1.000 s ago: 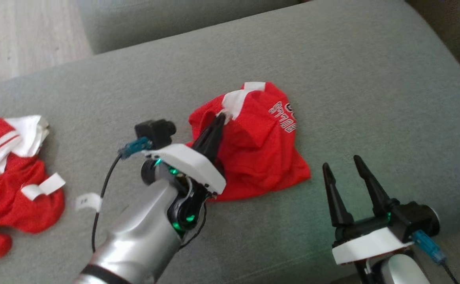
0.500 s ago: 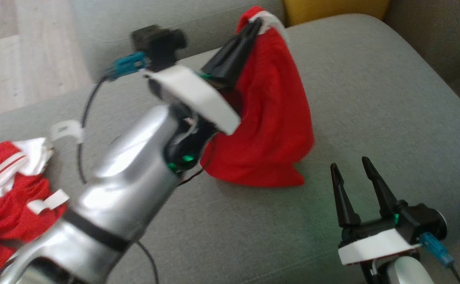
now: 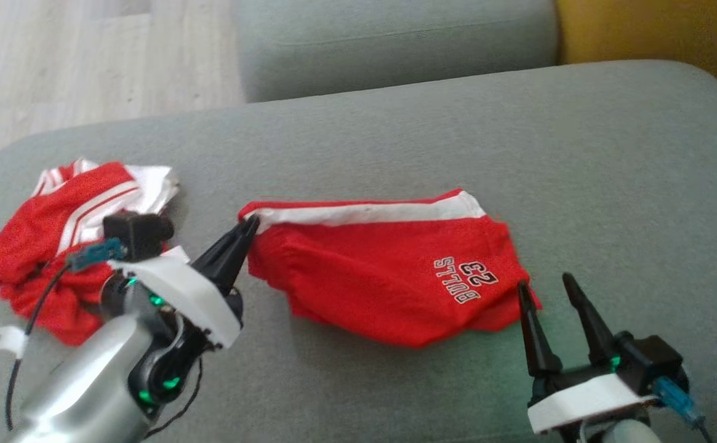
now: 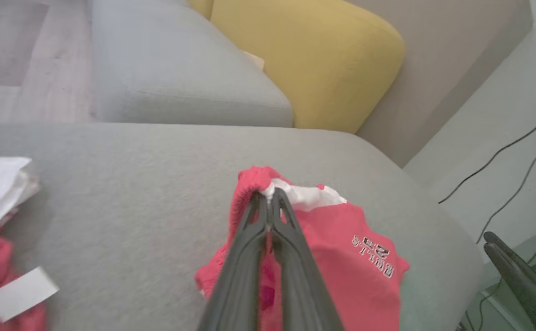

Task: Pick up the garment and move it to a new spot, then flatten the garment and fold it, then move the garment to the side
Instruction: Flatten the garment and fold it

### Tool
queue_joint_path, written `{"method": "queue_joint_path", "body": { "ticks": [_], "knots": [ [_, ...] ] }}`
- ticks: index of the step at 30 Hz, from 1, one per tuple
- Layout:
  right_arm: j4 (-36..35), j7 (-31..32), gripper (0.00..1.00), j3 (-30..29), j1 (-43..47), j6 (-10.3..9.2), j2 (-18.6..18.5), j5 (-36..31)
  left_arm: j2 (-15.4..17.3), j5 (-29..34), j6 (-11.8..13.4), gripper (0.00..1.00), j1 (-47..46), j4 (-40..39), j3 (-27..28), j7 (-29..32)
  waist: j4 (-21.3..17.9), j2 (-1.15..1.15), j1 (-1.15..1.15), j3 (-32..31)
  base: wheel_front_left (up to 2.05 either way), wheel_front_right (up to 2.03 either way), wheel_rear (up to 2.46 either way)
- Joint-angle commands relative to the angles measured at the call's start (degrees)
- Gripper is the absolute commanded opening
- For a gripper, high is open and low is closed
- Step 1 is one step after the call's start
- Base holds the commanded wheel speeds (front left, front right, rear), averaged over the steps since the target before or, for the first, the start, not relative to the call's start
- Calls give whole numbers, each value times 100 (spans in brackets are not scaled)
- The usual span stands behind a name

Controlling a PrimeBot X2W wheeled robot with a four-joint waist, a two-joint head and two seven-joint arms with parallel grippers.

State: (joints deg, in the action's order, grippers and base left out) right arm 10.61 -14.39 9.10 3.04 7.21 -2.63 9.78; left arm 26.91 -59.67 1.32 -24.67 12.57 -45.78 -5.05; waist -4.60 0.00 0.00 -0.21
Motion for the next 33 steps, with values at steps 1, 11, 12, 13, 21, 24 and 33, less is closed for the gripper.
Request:
{"method": "queue_joint_path", "body": {
  "ticks": [1, 11, 12, 13, 21, 24, 33],
  "knots": [
    [-49, -61, 100, 125, -234, 28, -25, 72, 210, -4, 27, 0, -289, -184, 266, 10, 150, 0, 0, 57, 0, 0, 0],
    [2356, 741, 100, 463, -2427, 28, -529, 346, 274, 122, 28, 0, -249, -86, 180, -38, 658, 0, 0, 570, 0, 0, 0],
    [2582, 913, 100, 546, -2669, 28, -586, 408, 246, 143, 17, 0, -288, -63, 170, -51, 698, 0, 0, 628, 0, 0, 0],
    [2794, 1074, 100, 646, -2900, 28, -642, 459, 213, 156, 4, 0, -324, -42, 160, -59, 739, 0, 0, 688, 0, 0, 0],
    [4242, 1928, 100, 1286, -4032, 28, -797, 711, -37, 263, -136, 0, -511, 205, 21, -134, 1001, 0, 0, 870, 0, 0, 0],
    [4668, 1766, 100, 1458, -4289, 28, -785, 798, -139, 276, -204, 0, -554, 328, -34, -162, 1095, 0, 0, 881, 0, 0, 0],
    [5251, 1556, 90, 1806, -4683, 28, -696, 1018, -231, 298, -288, 0, -627, 489, -99, -188, 1180, 0, 0, 968, 0, 0, 0]
  ]
}}
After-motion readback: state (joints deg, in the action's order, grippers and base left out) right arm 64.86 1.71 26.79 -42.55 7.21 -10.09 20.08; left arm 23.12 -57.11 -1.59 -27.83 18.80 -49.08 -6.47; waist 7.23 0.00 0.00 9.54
